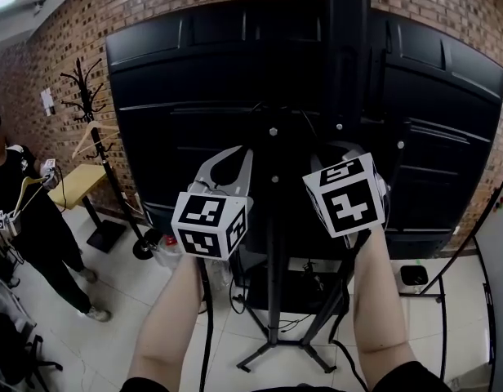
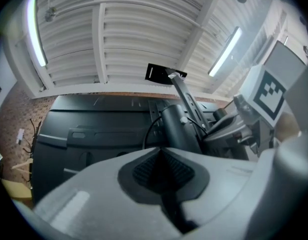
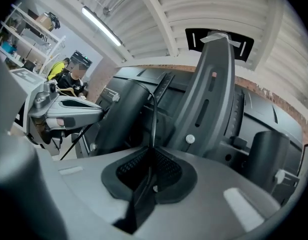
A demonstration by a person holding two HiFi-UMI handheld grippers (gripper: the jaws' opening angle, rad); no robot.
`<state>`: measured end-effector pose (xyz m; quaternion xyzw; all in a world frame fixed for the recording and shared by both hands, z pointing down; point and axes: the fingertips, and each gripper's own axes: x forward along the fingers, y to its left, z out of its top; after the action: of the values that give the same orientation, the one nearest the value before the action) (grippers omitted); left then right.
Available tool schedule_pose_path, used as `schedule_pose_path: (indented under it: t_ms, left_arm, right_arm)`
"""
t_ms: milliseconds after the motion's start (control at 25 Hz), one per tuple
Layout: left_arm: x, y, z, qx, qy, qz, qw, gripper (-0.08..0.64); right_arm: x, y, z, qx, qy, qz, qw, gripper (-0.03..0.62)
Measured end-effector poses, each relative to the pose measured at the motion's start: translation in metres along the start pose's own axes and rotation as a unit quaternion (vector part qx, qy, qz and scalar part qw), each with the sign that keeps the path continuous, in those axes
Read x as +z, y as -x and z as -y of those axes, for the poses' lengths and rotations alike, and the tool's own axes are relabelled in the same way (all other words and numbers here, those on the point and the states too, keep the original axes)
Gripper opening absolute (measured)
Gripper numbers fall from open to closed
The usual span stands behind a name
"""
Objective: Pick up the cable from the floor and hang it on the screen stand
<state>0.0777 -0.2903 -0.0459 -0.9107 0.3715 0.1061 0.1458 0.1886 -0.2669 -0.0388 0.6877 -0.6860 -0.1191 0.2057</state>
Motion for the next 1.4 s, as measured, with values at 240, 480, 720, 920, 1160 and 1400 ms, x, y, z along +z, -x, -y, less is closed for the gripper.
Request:
schedule_pose_path:
  t_ms: [240, 480, 720, 920, 1160, 1400]
  left_arm:
    - [-0.008, 0.024, 0.007, 0.006, -0.008, 0.017, 0.9998, 0.006]
    - [-0.009, 0.045, 0.017, 0.003, -0.006, 0.032, 0.9995, 0.006]
    - [0.000, 0.059, 0.021, 0.007, -0.009, 0.045, 0.9989, 0.006]
    - [-0.007, 0.070, 0.032, 0.007, -0.005, 0.036, 0.9993, 0.006]
    - [-0.023, 0.087, 0.042, 0.017, 0.003, 0.022, 0.9996, 0.006]
    - [-0.041, 0.104, 0.049, 0.033, 0.012, 0.008, 0.9993, 0.006]
  right_arm:
    - [-0.013, 0.004, -0.001, -0.013, -0.006, 0.015, 1.000, 0.029]
    - [-0.010, 0.009, 0.004, -0.056, 0.005, 0.078, 0.995, 0.031]
    - [-0.018, 0.020, 0.000, -0.066, 0.007, 0.101, 0.993, 0.074]
    - [-0.028, 0.032, 0.002, -0.072, -0.008, 0.120, 0.990, 0.077]
    - [-0.038, 0.054, -0.025, -0.047, -0.020, 0.168, 0.985, 0.046]
    - [-0.050, 0.073, -0.048, -0.035, -0.042, 0.204, 0.978, 0.025]
